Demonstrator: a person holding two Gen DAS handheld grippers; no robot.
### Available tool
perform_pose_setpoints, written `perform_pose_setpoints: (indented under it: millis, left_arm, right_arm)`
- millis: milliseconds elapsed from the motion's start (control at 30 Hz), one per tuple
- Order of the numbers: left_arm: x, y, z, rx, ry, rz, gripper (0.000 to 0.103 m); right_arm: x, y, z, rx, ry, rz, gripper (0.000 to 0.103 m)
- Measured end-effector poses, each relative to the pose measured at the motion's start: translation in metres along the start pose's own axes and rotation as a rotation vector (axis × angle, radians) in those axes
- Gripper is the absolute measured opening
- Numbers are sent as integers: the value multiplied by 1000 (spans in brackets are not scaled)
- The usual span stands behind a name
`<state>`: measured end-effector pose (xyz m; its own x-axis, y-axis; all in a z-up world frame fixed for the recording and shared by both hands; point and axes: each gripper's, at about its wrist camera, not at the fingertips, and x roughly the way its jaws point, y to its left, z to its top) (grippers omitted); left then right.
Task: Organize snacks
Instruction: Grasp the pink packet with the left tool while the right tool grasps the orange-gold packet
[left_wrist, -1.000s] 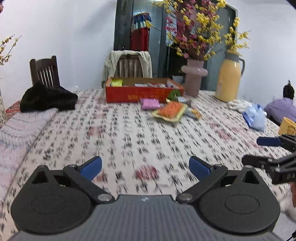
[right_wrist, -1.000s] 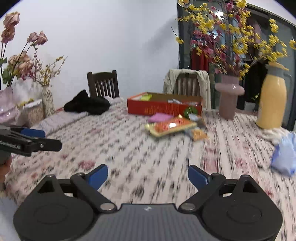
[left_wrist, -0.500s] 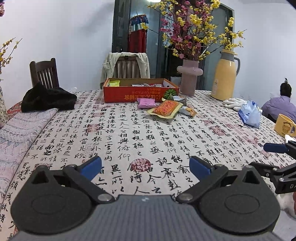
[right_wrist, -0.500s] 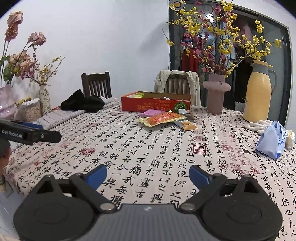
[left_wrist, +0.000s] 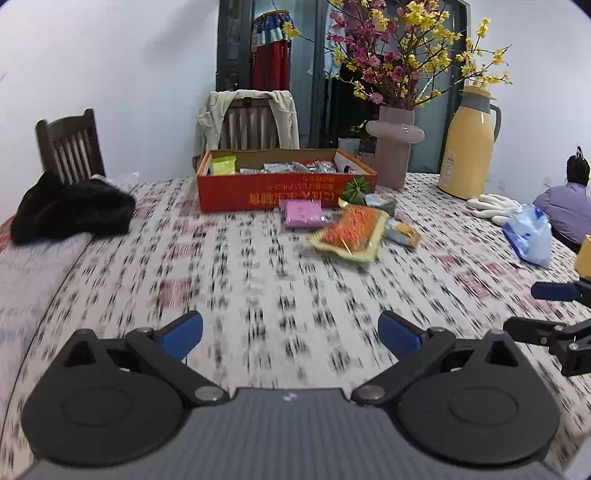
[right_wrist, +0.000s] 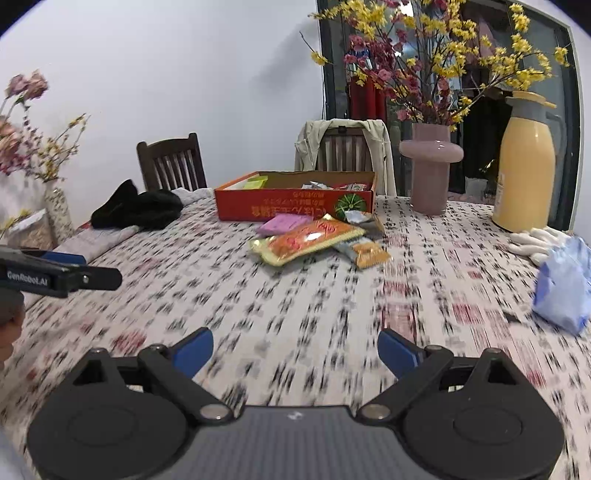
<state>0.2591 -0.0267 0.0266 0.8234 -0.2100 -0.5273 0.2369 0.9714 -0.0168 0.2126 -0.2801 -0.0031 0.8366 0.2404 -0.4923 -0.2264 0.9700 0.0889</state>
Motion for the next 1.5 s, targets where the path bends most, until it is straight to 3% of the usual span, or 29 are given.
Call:
perform_pose_setpoints:
  millis: [333, 467, 667, 767, 900, 1000, 1100, 1167, 1267, 1333, 1400, 1500]
  left_arm:
    - [112, 34, 62, -7, 13, 24, 102]
    - [156, 48, 81, -2, 26, 31, 102]
    - [191, 60, 99, -11, 30, 24, 102]
    - [204, 52, 104, 15, 32, 1, 102]
    - [231, 30, 112, 30, 58, -84, 101]
    - [256, 10, 116, 32, 82, -129, 97]
    - [279, -2, 116, 14, 122, -110, 81]
    - [288, -2, 113, 1, 143, -99, 80]
    - [295, -3, 109, 15, 151, -86, 78]
    - [295, -4, 108, 38, 141, -70, 63]
    - [288, -2, 109, 35, 158, -51, 62]
    - [259, 0, 106, 57, 121, -70, 62]
  right_arm:
    - [136, -34, 80, 110, 56, 51, 95]
    - [199, -46, 105, 179, 103, 11, 94]
    - [273, -28, 116, 98, 156, -18, 87]
    - [278, -17, 112, 28, 141, 13, 66]
    - [268, -16, 107, -61, 157, 54, 41]
    - [253, -26, 103, -77, 185, 48, 36]
    - [242, -40, 99, -60, 196, 19, 36]
    - [236, -50, 98, -39, 189, 2, 37]
    - [237, -58, 101, -34, 178, 11, 48]
    - [242, -58, 106, -57, 162, 22, 54]
    - [252, -59, 110, -53, 158, 34, 58]
    - [266, -64, 114, 18, 178, 87, 64]
